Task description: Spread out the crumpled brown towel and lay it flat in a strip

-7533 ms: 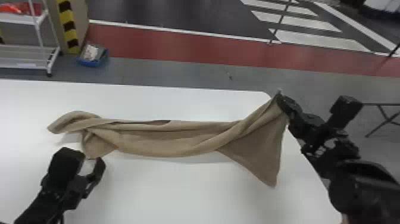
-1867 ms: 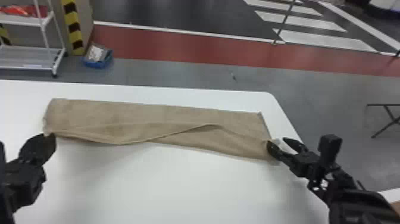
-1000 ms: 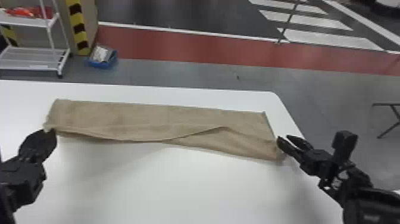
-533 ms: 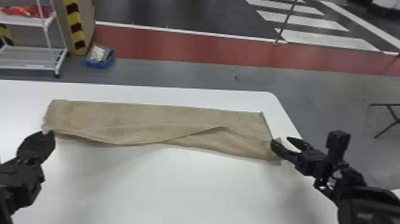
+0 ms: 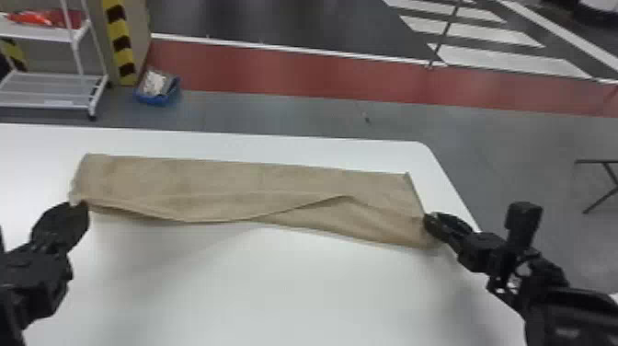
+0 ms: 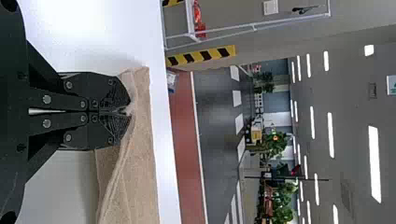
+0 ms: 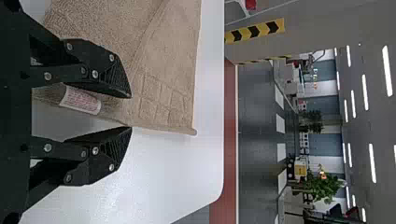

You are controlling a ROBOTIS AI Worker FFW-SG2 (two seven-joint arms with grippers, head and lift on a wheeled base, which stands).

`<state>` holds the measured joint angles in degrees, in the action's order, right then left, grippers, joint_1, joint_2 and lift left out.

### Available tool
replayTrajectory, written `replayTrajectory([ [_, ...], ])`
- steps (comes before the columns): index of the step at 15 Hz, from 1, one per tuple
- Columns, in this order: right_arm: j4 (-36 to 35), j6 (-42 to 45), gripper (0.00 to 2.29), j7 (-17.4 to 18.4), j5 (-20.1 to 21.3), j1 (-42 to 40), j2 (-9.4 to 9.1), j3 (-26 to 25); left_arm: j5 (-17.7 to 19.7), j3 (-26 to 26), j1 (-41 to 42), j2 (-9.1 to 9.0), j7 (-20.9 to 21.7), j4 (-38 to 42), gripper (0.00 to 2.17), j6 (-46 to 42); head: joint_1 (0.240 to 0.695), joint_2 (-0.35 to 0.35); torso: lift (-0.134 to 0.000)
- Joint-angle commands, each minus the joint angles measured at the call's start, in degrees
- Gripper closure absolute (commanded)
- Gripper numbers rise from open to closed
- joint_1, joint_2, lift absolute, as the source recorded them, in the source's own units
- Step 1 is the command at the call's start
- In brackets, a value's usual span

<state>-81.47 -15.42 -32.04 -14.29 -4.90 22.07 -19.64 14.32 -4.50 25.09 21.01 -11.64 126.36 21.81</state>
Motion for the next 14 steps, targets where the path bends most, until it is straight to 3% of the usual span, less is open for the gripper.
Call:
replayTrajectory([
  [1,-0.35,-0.36,1.54,-1.0,-0.39,-0.2,0.16,-0.75,-0.09,0.37,0.31,-0.09,-0.14,0.64,1.44,-0.05,0.695,-0.241,-0.124],
  [3,-1.23,0.51,1.54,-2.06,-1.44,-0.99,0.16,-2.24,-0.53,0.9,1.19,-0.09,-2.16,2.4,1.53,0.13,0.695,-0.24,-0.124],
  [5,-1.85,5.44,1.54,-2.32,-1.53,-1.78,0.34,-3.74,-3.6,1.16,2.68,0.0,-4.79,5.48,1.53,1.18,0.695,-0.237,-0.124],
  [10,-4.84,11.06,1.54,-2.41,-1.97,-3.72,0.69,-8.75,-3.6,4.41,5.93,0.0,-6.29,12.6,1.53,11.55,0.695,-0.251,-0.124],
  [12,-6.51,10.53,1.54,-2.41,-3.46,-3.98,1.66,-10.24,-3.69,5.47,6.81,0.0,-6.2,16.46,1.53,21.22,0.695,-0.262,-0.124],
  [14,-6.51,9.65,1.54,-1.62,-3.46,-3.28,3.33,-8.48,-3.69,5.73,6.11,0.18,-5.06,15.76,1.53,21.57,0.695,-0.273,-0.124],
])
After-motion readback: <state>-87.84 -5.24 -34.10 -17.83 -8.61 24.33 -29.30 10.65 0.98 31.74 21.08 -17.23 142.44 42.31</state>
